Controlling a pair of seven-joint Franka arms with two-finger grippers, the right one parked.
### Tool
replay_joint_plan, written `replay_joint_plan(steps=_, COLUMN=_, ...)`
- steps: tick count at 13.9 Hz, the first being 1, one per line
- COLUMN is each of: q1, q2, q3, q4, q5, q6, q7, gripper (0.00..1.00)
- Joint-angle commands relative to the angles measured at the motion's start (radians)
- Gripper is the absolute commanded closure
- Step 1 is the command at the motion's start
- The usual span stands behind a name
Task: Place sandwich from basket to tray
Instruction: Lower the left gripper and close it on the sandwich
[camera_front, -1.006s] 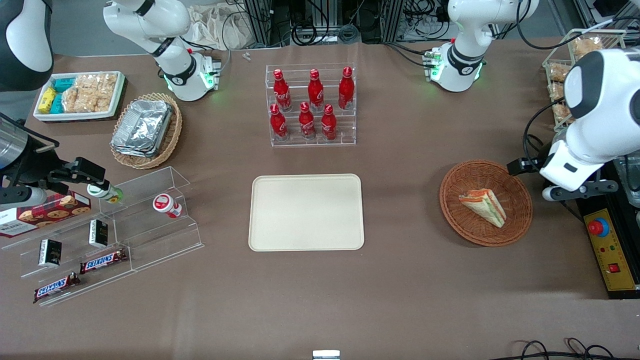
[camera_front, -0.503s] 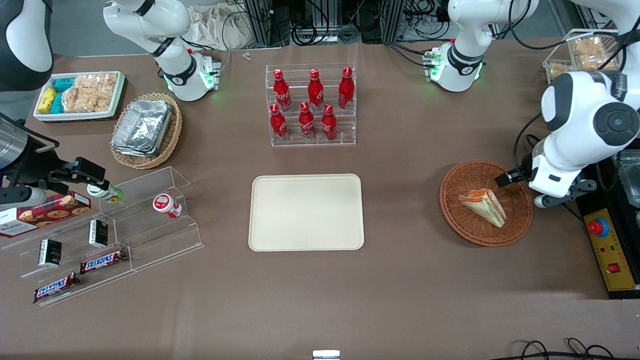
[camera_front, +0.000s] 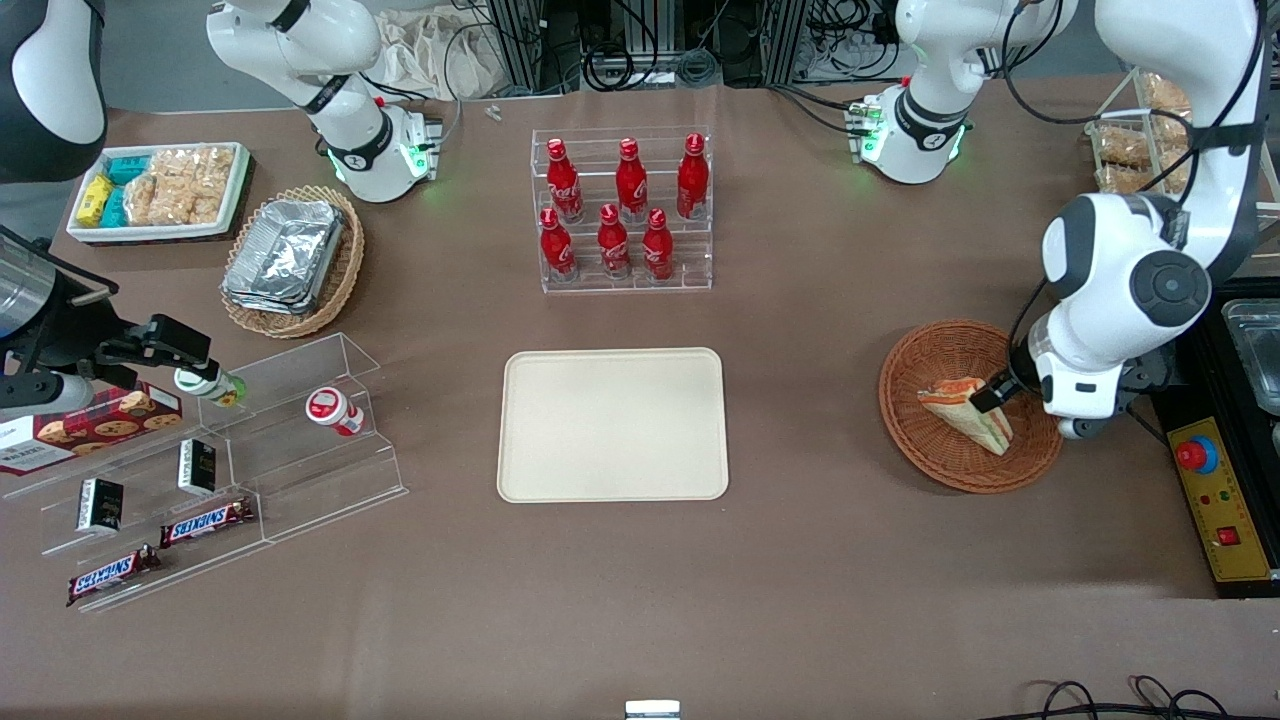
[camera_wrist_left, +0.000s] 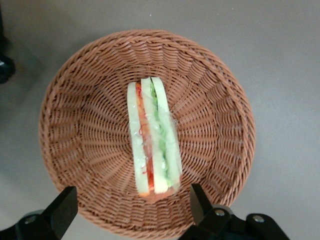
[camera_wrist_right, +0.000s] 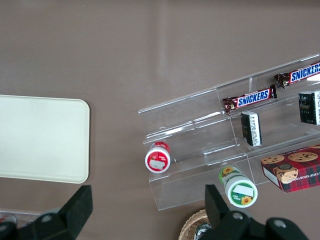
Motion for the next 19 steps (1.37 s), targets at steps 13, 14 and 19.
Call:
replay_joint_plan(steps=13, q1=0.019, q2=0.125, q3=0.000, q4=-0.055, q5=-0.006, q6=0.206, q7=-0.142, gripper=0.00)
replay_joint_plan(steps=14, q1=0.019, q2=0.127, q3=0.000, q4=-0.055, q5=-0.006, q6=0.207, q7=-0.142, gripper=0.00)
replay_joint_plan(steps=19, q1=0.017, q2=0.136, q3=-0.001, q4=-0.053, q5=-0.003, q6=0.235, q7=-0.188, gripper=0.16)
